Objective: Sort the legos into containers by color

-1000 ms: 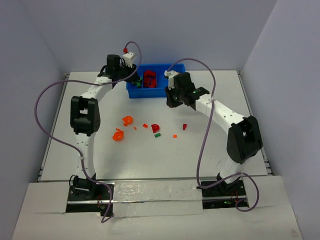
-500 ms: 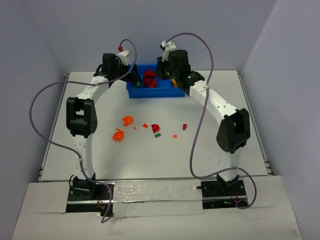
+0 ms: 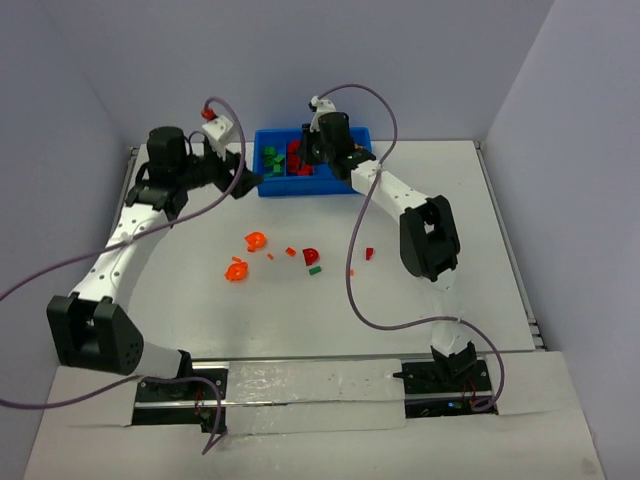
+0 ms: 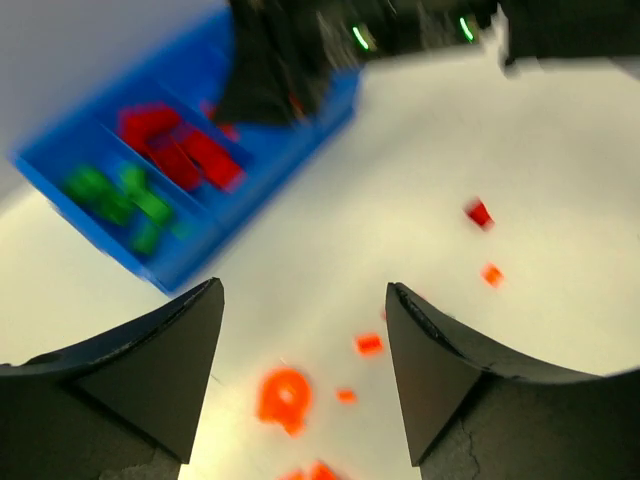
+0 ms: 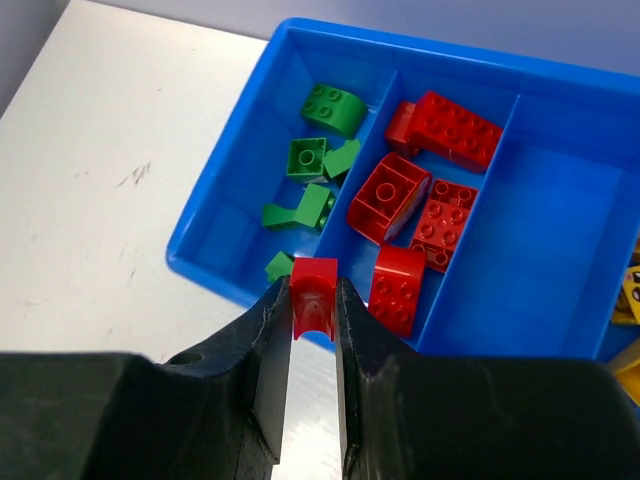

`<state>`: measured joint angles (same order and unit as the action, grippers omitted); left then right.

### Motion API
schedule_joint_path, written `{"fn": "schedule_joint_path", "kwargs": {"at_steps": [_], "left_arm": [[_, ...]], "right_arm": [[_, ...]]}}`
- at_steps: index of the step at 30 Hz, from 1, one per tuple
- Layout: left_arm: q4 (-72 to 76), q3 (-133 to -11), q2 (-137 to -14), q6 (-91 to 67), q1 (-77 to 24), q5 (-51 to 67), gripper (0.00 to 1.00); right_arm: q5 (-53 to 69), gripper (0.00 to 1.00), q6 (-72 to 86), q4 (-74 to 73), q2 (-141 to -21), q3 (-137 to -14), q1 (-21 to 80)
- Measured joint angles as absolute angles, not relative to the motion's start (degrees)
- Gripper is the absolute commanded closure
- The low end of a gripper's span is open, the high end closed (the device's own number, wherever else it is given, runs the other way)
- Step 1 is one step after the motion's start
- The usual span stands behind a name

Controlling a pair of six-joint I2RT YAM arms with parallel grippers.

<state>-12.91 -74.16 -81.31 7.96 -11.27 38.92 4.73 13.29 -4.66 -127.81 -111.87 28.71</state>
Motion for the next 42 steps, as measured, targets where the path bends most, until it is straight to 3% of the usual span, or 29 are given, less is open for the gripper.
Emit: {"fn": "schedule_joint_path", "kwargs": {"at_steps": [6,14,20,31,42], "left_arm": [[-14.8,-57.8,-78.0,12.6,-17.0,38.9,0.28],[-15.4,-52.3,-76.9,15.3,-27.7,34.6,0.30],[-13.3,-51.5,-78.2,16.2,-35.6,28.6,0.29],[-12.3,-53.1,-87.7,16.3,-40.0,20.9,0.37],[-12.7,-59.9,-97.0,15.4,-43.4,18.3,0.42]], "right_arm": [[3.8,1.00,14.5,-0.8,-130.7,-111.9,28.7],[2.9,0.94,14.9,0.5,-132.5,-111.9,28.7],[2.1,0.69,14.9,1.7,-133.3,-111.9,28.7],[1.9,0.42,14.6,2.0,-135.2,-111.9,28.7],[2.0,0.36,14.5,2.1,-135.2,-111.9,28.6]]}}
